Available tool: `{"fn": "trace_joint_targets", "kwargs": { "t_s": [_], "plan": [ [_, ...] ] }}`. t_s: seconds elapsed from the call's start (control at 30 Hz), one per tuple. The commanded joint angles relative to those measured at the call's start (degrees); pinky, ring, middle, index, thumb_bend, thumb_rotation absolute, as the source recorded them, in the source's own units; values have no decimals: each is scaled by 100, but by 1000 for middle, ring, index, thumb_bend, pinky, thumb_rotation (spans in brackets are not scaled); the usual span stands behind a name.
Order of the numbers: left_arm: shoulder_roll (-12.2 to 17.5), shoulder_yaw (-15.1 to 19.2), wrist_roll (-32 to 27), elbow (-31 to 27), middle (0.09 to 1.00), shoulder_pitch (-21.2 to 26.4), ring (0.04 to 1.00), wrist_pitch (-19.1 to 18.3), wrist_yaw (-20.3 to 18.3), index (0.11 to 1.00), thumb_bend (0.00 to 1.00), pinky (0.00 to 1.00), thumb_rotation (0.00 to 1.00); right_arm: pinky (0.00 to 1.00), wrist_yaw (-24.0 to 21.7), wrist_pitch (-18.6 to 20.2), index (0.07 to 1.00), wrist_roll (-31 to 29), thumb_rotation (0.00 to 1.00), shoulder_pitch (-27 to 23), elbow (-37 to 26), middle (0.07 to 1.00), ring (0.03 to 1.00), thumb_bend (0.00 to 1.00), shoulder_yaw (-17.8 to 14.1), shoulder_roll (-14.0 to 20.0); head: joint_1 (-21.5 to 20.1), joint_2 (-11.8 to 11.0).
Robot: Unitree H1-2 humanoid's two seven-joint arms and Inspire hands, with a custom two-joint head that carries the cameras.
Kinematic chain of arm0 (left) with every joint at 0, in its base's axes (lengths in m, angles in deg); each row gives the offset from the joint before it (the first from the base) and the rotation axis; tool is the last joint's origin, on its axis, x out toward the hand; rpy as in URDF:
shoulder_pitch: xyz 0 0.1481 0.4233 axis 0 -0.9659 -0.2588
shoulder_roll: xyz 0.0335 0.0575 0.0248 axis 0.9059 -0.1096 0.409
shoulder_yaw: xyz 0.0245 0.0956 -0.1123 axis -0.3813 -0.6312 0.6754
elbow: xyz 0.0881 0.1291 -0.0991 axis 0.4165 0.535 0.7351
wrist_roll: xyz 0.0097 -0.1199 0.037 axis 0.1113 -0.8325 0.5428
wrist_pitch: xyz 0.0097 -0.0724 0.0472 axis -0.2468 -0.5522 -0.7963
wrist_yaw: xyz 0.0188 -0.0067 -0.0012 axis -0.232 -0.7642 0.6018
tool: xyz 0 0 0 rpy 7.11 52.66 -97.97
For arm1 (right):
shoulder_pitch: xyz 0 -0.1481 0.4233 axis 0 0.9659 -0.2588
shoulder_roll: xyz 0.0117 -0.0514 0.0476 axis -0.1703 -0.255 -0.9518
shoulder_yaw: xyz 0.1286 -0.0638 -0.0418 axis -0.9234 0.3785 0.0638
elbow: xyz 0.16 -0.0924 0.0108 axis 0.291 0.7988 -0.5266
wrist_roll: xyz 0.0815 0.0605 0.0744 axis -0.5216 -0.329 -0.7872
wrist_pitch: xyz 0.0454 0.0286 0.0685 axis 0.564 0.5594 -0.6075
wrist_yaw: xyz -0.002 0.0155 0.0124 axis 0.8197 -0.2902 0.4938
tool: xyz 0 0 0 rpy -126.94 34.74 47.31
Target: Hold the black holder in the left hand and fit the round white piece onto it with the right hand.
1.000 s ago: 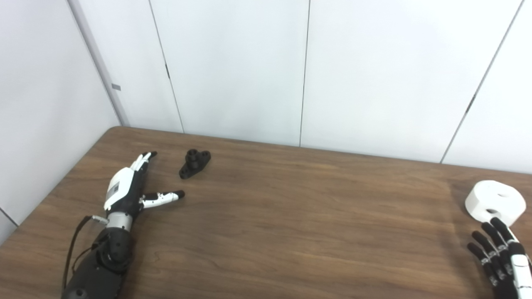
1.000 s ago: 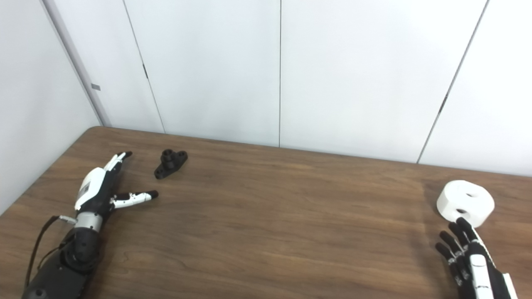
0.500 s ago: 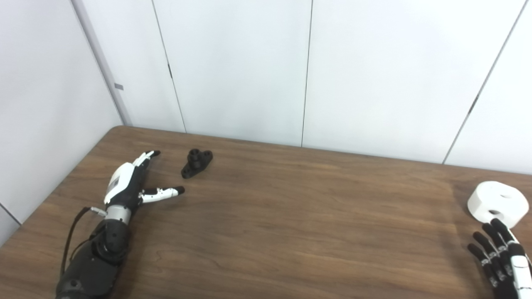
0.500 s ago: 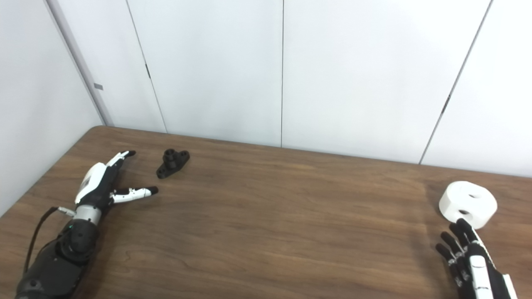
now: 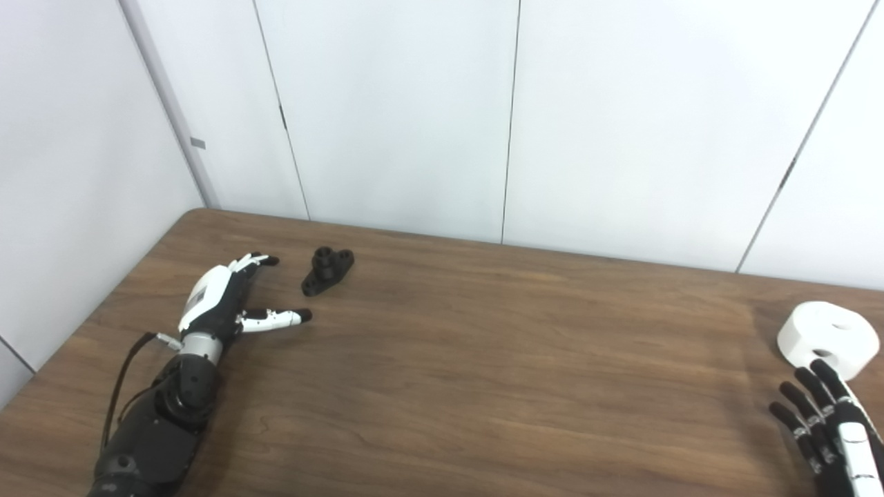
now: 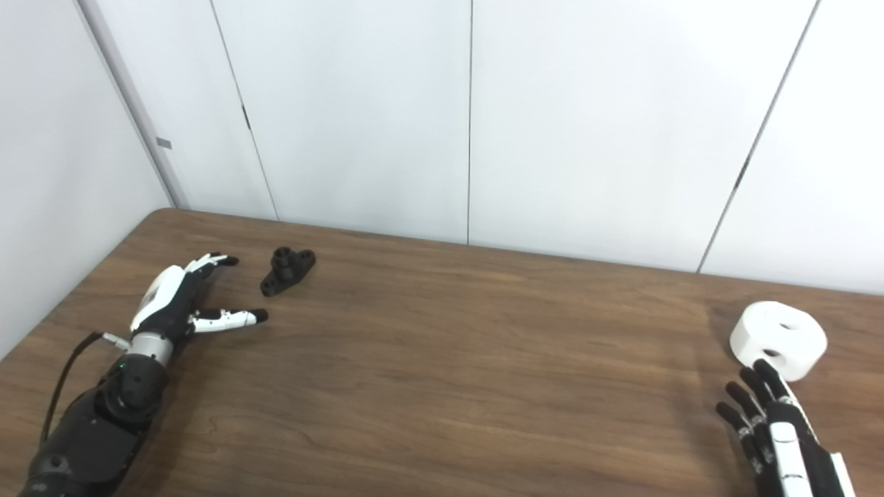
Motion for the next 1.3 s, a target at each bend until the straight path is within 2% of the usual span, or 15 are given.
{"fn": "trace_joint_targets", "kwargs": {
  "t_s": [0.0,0.2,0.37,0.5,0.63,0.77,0.9,1.27],
  "plan": [
    [-139,-107,-101,161,934,110,953,72,-137,825,1000,859,311,854,-29,-98,903,-8,724,-83,-220,913,895,301,16,25,-14,3],
    [-267,-169,-107,147,919,179,934,151,-21,815,1000,862,247,847,-11,-106,909,28,718,-49,-241,915,896,305,47,-9,-62,13],
    [-303,-340,99,207,882,253,908,276,205,772,1000,849,246,848,-63,-150,920,-36,723,-37,-213,922,902,297,56,-21,-91,23],
    [-393,-433,172,275,871,347,904,264,298,773,1000,854,275,848,-41,-165,919,-8,718,-24,-202,920,902,302,67,-38,-124,30],
    [-468,-502,212,303,870,436,905,227,311,773,1000,852,258,839,-9,-199,910,3,701,-36,-199,915,895,312,58,-71,-160,33],
    [-502,-554,208,373,858,504,879,293,334,770,1000,814,284,846,4,-177,905,28,712,-36,-221,914,896,313,64,-73,-133,27],
    [-512,-609,238,334,857,524,892,294,354,769,1000,825,298,855,-3,-167,916,8,721,-7,-263,920,903,305,68,-93,-139,26],
    [-534,-599,168,328,848,584,880,363,363,761,1000,804,297,854,-20,-166,917,-32,732,43,-372,919,900,301,58,-132,-156,47]
  ]
}}
